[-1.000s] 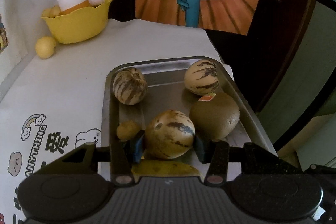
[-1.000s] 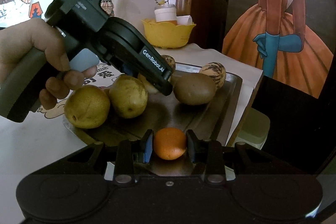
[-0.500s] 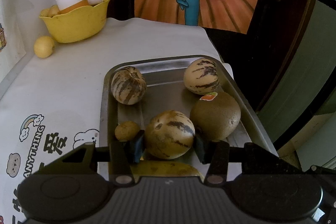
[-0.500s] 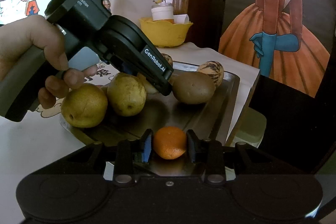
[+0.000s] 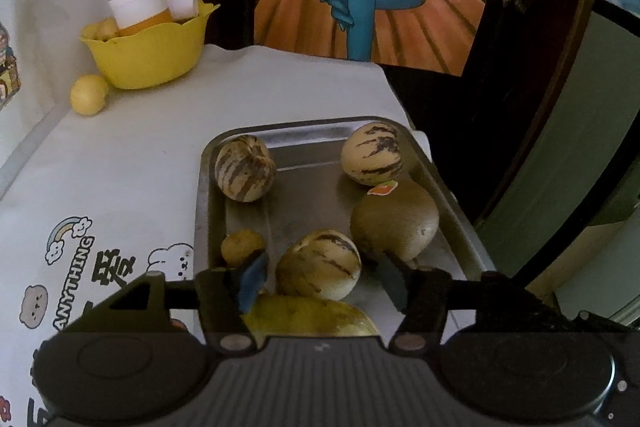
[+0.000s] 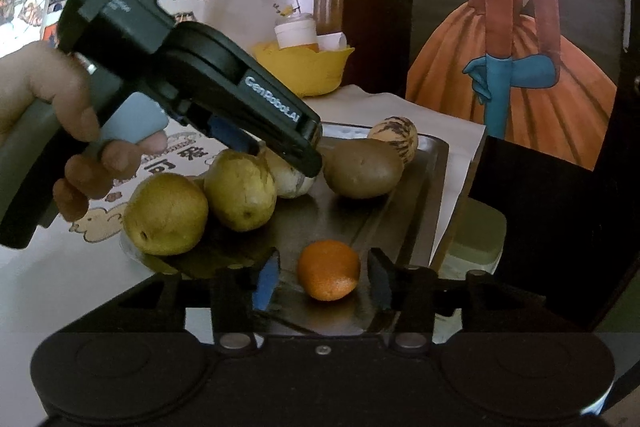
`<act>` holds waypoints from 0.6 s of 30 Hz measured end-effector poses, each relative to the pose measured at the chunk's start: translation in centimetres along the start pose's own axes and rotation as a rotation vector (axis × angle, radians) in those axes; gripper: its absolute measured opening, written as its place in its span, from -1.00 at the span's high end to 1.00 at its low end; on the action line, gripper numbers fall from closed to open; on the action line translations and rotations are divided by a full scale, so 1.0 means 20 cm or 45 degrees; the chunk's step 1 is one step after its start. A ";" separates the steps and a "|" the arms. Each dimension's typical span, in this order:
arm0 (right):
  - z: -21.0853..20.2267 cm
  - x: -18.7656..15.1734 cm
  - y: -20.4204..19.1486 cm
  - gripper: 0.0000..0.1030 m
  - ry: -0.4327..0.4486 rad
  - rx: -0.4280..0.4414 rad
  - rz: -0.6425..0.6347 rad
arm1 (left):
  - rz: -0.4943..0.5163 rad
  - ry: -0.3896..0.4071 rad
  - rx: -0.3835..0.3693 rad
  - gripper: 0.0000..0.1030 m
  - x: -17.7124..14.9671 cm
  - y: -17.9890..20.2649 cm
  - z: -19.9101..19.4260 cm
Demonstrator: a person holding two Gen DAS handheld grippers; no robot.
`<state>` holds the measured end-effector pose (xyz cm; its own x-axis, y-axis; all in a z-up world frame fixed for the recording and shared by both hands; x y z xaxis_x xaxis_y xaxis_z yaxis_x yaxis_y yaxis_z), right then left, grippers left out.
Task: Organize fruits
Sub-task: 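Lower both fruits onto the tray and open both grippers, then withdraw both open grippers away from the tray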
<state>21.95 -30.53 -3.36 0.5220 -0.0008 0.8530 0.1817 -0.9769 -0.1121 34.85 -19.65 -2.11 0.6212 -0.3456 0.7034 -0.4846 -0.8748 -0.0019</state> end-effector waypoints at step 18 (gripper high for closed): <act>-0.21 0.09 -0.03 -0.69 0.133 -0.039 0.097 | -0.121 0.274 0.070 -0.93 -0.03 -0.10 -0.42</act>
<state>19.31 -30.92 0.35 0.4436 -0.0955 0.8911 0.1188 -0.9793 -0.1641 30.28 -14.85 3.55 0.5141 -0.1853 0.8375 -0.3921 -0.9192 0.0373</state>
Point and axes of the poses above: each gripper's, at about its wrist camera, not at the fingertips, and z roughly the way its jaws point, y to its right, x to its top, the point moved 8 cm from there along z, roughly the way its jaws point, and after that the axes turned 8 degrees about z, right-handed, at the moved point
